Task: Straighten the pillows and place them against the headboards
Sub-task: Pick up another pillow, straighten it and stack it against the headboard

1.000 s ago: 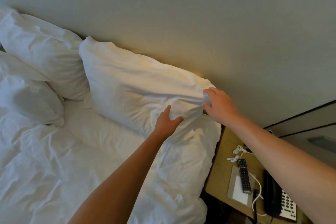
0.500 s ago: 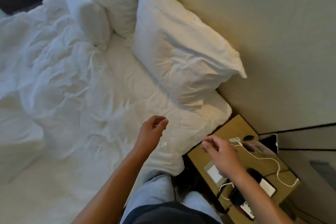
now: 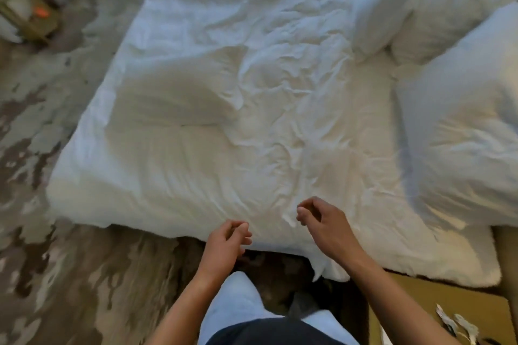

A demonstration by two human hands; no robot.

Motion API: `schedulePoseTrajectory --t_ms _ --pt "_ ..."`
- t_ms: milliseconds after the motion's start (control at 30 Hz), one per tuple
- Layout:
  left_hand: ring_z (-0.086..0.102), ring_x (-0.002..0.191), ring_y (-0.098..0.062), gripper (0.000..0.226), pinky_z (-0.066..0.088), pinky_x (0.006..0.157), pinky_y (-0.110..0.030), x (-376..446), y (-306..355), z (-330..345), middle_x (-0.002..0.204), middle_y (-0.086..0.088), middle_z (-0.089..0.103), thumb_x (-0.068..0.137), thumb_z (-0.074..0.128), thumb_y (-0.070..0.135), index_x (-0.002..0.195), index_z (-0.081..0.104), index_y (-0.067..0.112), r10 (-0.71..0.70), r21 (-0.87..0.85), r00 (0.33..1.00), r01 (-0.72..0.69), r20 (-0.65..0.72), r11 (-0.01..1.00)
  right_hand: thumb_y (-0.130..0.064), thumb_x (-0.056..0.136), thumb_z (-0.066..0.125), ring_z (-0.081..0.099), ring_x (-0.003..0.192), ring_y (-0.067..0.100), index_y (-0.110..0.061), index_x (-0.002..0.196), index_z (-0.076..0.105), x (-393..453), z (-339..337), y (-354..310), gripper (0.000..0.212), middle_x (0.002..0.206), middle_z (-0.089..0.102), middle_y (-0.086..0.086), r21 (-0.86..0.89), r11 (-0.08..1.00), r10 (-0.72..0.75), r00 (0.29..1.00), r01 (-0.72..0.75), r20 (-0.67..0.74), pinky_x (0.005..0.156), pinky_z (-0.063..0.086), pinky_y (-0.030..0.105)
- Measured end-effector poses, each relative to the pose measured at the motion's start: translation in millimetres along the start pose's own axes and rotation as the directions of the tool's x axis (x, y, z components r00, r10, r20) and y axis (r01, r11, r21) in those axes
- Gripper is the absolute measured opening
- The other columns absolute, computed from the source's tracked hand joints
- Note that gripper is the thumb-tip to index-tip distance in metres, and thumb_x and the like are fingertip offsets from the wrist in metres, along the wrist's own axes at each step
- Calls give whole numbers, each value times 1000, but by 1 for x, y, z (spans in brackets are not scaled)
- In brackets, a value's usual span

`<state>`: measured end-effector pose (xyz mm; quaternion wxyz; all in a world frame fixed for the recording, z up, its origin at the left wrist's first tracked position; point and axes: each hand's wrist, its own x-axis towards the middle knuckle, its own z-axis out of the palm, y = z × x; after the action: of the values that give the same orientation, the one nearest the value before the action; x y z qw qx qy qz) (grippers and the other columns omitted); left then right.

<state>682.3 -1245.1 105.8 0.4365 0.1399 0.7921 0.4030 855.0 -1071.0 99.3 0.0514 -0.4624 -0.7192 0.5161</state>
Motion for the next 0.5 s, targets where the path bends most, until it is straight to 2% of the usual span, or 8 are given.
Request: schedulePoseTrajectory --t_ms 133,233,333,500 --pt "74 90 -11 18 60 83 -36 1 -42 -91 95 4 77 102 57 33 105 72 26 -96 -142 988 78 -119 987 -37 103 61 73 86 9 -32 98 72 36 75 -76 13 87 77 -10 -60 992 -106 990 112 95 83 61 40" --pt "75 87 -12 18 60 78 -33 16 -66 -156 94 4 78 101 58 33 104 73 24 -134 -200 979 102 -153 974 -39 102 61 73 88 11 -34 98 71 55 127 -120 12 89 77 -8 -65 990 -116 987 124 113 84 62 40" --pt "75 86 -13 18 58 72 -27 38 -75 -208 93 3 78 102 58 32 102 74 23 -137 -217 980 104 -142 971 -36 103 62 73 89 9 -32 100 72 68 167 -150 12 91 77 -9 -69 992 -97 992 102 75 85 62 39" --pt "75 86 -14 19 61 82 -38 92 -53 -257 89 -1 78 101 59 31 99 74 19 -108 -185 993 96 -56 978 -32 103 63 72 89 7 -28 100 73 78 200 -178 12 90 77 -10 -93 995 -30 1000 30 2 85 61 36"
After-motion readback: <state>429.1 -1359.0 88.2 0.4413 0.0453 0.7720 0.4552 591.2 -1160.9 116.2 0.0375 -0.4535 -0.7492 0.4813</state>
